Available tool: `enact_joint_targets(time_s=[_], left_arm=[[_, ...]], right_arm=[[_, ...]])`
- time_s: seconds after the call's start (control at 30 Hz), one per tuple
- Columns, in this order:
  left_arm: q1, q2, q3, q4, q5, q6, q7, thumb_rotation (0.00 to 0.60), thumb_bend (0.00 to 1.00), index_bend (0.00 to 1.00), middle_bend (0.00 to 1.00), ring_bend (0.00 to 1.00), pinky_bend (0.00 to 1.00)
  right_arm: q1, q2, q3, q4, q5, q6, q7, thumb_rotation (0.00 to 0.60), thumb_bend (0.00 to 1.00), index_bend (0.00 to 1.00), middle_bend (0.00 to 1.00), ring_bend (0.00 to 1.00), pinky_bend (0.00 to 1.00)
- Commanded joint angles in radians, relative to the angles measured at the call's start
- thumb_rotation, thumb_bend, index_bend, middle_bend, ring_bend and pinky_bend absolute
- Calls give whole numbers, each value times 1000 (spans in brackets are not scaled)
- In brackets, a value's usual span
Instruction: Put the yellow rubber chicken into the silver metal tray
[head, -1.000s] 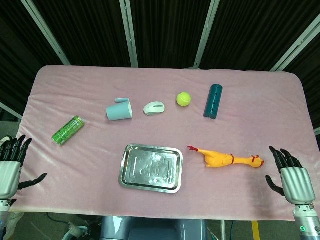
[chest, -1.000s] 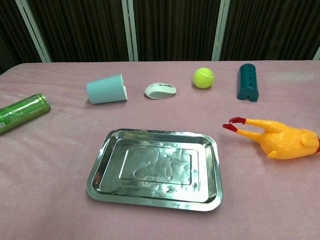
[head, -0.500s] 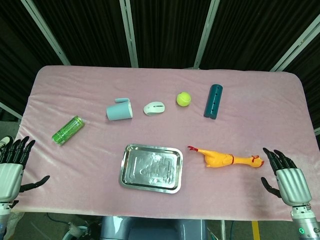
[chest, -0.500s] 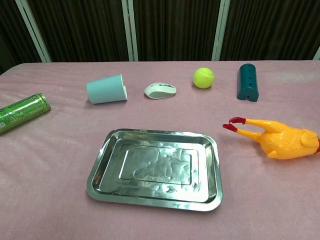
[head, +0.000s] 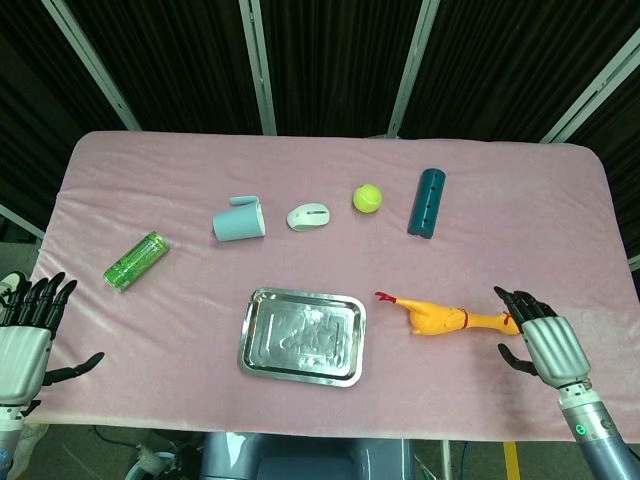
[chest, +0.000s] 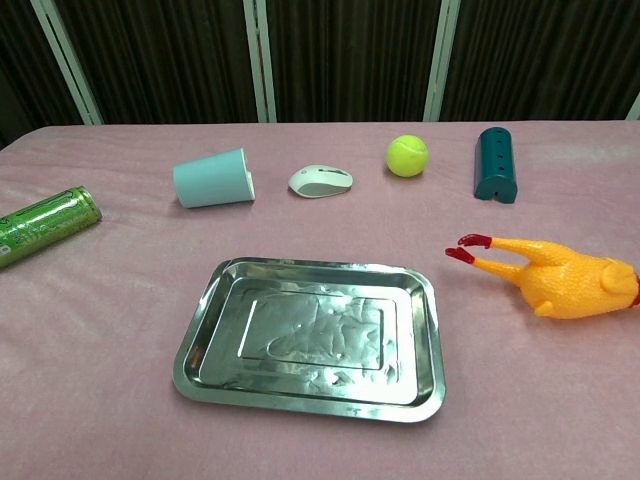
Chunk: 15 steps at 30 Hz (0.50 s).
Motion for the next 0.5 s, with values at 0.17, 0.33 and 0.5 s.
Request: enact_joint_targets(time_s=[0.17, 0.33, 0.5], left_arm=[[-5, 12, -2, -27, 6, -7, 23, 600, 0, 0, 0, 0, 0], [-6, 16, -3, -36, 6, -8, 29, 600, 0, 0, 0, 0, 0], [-9, 15, 0, -39, 5, -19, 31, 600, 0, 0, 0, 0, 0]], right_arm=[[90, -58, -1, 116, 57, -167, 24, 600, 336, 99, 202, 163, 289], [113, -81, -3, 172, 85, -217, 27, 600, 336, 126, 202, 162, 289], [131, -102, -9, 220, 110, -264, 41, 600, 336, 167, 206, 167, 289]])
